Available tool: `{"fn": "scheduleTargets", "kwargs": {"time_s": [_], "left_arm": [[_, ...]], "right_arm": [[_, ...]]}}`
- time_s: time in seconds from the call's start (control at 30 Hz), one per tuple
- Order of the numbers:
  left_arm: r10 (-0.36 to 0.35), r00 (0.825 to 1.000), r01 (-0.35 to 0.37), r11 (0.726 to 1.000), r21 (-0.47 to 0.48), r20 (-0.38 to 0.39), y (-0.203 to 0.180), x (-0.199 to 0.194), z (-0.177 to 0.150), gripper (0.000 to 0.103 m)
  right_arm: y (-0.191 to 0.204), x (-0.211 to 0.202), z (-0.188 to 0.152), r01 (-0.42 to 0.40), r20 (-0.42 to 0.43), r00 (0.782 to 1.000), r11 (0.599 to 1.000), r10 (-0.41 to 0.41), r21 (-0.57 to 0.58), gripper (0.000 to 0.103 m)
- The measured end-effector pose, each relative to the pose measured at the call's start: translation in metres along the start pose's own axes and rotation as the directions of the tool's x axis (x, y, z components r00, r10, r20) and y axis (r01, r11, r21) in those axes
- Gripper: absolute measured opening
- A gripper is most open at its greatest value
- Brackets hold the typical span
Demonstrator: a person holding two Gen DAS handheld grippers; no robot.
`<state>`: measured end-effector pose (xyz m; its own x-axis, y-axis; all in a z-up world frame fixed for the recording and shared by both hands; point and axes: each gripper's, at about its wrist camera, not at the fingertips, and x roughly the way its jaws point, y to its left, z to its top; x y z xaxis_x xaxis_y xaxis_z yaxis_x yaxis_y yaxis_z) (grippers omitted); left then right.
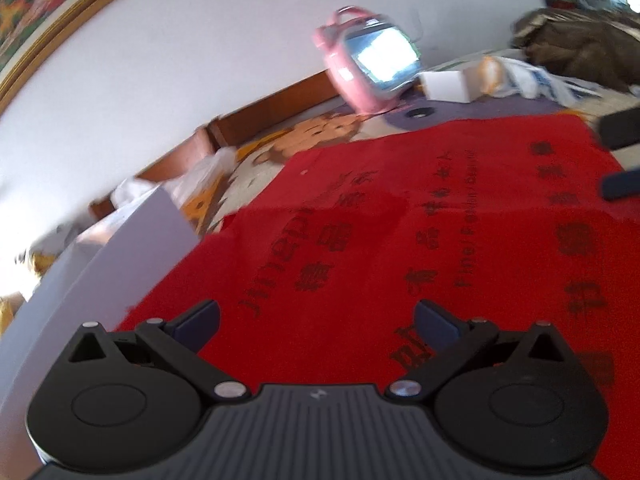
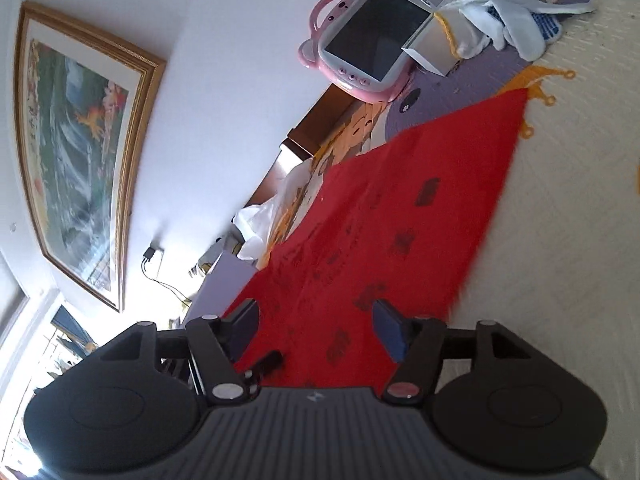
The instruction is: Fold shopping bag
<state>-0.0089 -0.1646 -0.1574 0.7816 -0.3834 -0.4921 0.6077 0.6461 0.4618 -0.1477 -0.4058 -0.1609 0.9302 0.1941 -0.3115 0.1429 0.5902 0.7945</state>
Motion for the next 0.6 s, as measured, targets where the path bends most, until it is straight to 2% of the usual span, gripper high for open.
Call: {"fn": "scheduleTargets", "kwargs": {"time_s": [0.1, 0.2, 0.37, 0.43, 0.5, 0.6], "left_arm": [[-0.027, 0.999, 0.024, 0.998, 0.062, 0.043, -0.016, -0.011, 0.0, 0.102], [-0.065, 0.996, 0.058, 0.994, 0.097, 0.068, -0.031, -0.021, 0.004, 0.102], [-0.183, 0.978, 0.167, 0.975, 0.147, 0.099, -0.063, -0.044, 0.01, 0.102], [-0.186, 0.977, 0.168, 0.974, 0.154, 0.108, -0.068, -0.05, 0.011, 0.102], [-0.221, 0.971, 0.212, 0.972, 0.1, 0.086, -0.06, -0.052, 0.011, 0.102], [-0.221, 0.973, 0.222, 0.975, -0.015, 0.062, -0.034, -0.052, 0.004, 0.102]], "right_arm": [[0.002, -0.008, 0.0, 0.009, -0.039, 0.999, 0.998, -0.011, -0.054, 0.059], [0.001, -0.032, -0.003, 0.053, -0.061, 0.996, 0.992, -0.061, -0.116, 0.06], [0.003, -0.084, -0.002, 0.198, -0.054, 0.975, 0.956, -0.214, -0.217, 0.07], [0.002, -0.097, -0.003, 0.233, -0.047, 0.966, 0.939, -0.253, -0.252, 0.075], [-0.001, -0.112, -0.003, 0.262, -0.051, 0.956, 0.921, -0.288, -0.287, 0.075], [-0.008, -0.133, -0.008, 0.218, -0.105, 0.961, 0.934, -0.256, -0.284, 0.076]]}}
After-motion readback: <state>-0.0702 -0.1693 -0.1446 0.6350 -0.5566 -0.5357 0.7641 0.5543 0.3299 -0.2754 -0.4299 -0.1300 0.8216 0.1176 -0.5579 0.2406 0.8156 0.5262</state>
